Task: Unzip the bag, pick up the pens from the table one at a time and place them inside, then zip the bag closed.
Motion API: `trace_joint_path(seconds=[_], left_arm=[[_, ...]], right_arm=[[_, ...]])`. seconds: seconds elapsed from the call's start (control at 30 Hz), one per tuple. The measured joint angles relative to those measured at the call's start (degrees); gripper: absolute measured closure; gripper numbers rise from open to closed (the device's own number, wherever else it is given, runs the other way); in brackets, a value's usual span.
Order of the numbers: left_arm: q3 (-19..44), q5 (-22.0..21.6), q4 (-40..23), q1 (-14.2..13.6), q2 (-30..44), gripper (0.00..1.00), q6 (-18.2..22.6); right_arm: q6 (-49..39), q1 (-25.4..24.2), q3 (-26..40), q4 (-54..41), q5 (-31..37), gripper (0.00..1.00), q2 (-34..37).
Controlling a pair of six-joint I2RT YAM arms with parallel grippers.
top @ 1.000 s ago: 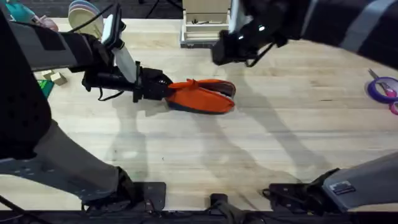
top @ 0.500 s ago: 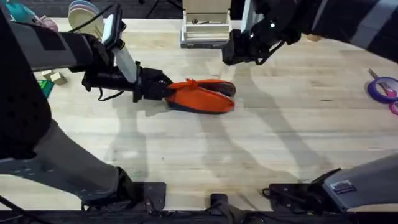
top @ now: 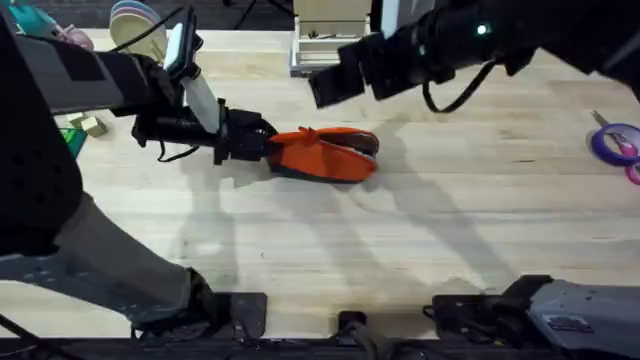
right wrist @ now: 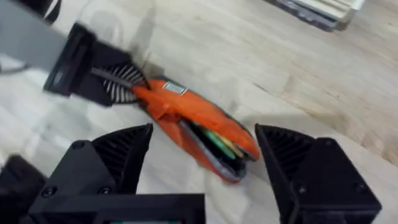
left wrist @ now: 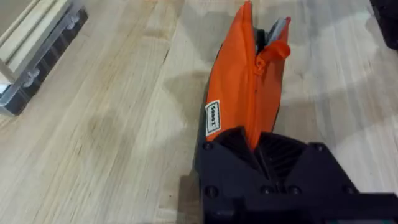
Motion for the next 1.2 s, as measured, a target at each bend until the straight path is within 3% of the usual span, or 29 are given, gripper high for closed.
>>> trace_joint_path(seconds=[0.5,0.77,1.2], left_arm=[[0.00,-0.02,0.00,0.00,0.00,0.959,0.00],[0.00,-0.02,0.00,0.00,0.00,0.958,0.00],[0.00,-0.02,0.00,0.00,0.00,0.959,0.00]], right_arm=[[-5.85,4.33,0.00,-2.72,0.01,0.005,0.03],[-13.33,6.51,0.00,-3.09,0.01,0.004,0.19],[-14.51,6.86,0.00,-1.09,-3.29,0.004,6.99]])
